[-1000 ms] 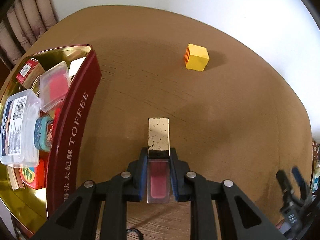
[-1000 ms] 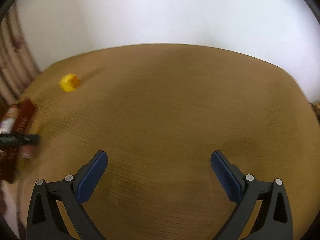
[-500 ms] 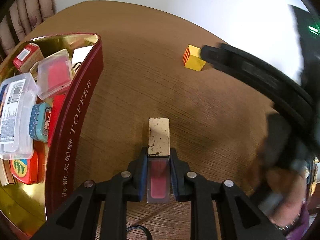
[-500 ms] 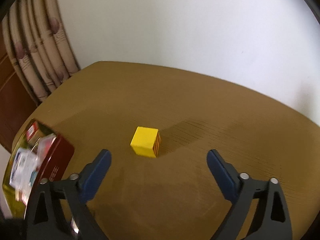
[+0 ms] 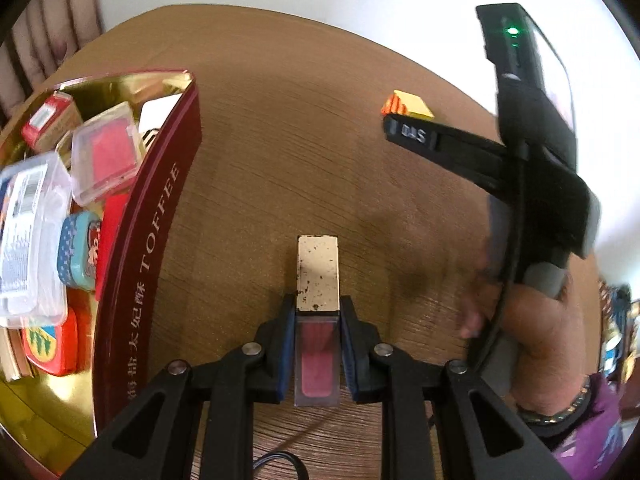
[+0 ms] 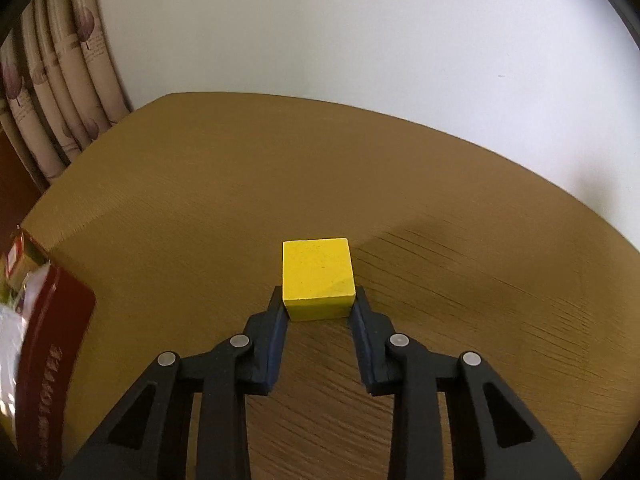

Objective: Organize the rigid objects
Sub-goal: 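Lift the lipstick with the left gripper while the right grasps the yellow cube, then lower the pink lipstick into the tin and open the left gripper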

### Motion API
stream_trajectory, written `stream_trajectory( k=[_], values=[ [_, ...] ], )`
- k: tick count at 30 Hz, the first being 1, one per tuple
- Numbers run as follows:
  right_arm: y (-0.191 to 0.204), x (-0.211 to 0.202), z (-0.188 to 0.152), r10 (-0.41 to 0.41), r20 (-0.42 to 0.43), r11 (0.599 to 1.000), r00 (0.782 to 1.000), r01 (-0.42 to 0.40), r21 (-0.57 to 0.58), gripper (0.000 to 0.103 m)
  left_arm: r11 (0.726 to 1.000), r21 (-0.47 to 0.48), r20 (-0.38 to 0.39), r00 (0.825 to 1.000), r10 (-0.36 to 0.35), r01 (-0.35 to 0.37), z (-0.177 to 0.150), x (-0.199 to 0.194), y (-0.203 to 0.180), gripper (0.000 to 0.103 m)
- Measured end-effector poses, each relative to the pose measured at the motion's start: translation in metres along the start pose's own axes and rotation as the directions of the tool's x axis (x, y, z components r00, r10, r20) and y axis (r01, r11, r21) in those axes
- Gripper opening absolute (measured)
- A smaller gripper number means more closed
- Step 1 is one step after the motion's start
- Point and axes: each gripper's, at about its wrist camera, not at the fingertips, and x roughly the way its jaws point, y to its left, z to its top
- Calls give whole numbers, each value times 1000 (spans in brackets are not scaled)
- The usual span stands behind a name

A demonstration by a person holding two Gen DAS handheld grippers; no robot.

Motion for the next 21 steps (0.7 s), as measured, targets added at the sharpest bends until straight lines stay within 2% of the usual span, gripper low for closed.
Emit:
stream_trajectory(
  k=[5,9,13,18,21],
  values=[
    [-30,-38,-40,-5,2,999,1000,5,32,28,1000,0,15,1000,1,-1,2,0,-7,21],
    [-48,-78,-87,-46,13,996,999,45,76,28,997,75,63,998,26,-31,-11,-6,-18,20],
    [-57,-104,-126,-82,15,991,996,80,106,28,996,82,56,998,-24,19,-21,-15,-20,20],
    [-64,-116,-143,-110,38,981,993,102,165,28,995,91,110,993,-50,40,-35,-64,-15,20],
    [-64,-114,-143,-118,34,977,992,110,183,28,996,52,130,989,-77,70,-39,-101,8,20]
  ],
)
